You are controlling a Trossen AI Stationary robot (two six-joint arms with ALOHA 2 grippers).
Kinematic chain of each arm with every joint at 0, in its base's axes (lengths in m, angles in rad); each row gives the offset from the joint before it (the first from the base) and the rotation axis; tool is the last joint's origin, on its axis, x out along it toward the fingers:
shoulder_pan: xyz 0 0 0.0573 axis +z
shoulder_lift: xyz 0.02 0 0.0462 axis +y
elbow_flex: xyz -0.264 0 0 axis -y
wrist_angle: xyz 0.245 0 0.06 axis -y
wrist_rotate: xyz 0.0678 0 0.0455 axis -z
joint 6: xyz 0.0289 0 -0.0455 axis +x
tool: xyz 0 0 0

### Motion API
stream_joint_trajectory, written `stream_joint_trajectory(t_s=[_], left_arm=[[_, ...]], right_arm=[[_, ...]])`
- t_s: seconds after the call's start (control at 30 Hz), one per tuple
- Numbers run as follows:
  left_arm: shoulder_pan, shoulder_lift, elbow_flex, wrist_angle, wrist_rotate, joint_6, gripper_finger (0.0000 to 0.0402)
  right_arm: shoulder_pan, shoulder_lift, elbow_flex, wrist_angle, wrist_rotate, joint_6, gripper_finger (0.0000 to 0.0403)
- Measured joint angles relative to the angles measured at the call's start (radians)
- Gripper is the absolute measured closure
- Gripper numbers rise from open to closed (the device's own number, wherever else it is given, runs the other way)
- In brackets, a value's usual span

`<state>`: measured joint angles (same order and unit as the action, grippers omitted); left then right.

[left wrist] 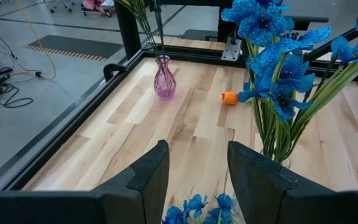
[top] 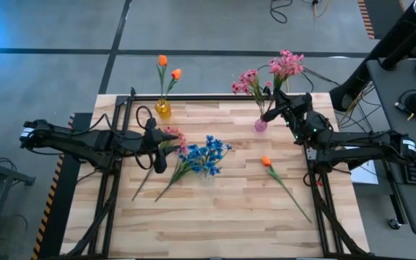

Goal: Sort flowers into vase by color
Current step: Put the right pink flowers into the pink vase

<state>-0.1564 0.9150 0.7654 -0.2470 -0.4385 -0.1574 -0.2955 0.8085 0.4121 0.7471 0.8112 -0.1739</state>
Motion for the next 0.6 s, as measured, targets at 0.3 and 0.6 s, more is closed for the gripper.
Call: stream_joint_trajectory(t_s=[0.3, 0.6], left_arm=[[0.000, 0.000, 0.000, 0.000, 0.000, 0.000, 0.0255], [0.000, 0.000, 0.000, 0.000, 0.000, 0.000, 0.0255]], right_arm=[[0.000, 0.000, -0.003, 0.001, -0.004, 0.001, 0.0385], [0.000, 0.000, -0.021, 0.033, -0.008, 0.009, 0.0385]])
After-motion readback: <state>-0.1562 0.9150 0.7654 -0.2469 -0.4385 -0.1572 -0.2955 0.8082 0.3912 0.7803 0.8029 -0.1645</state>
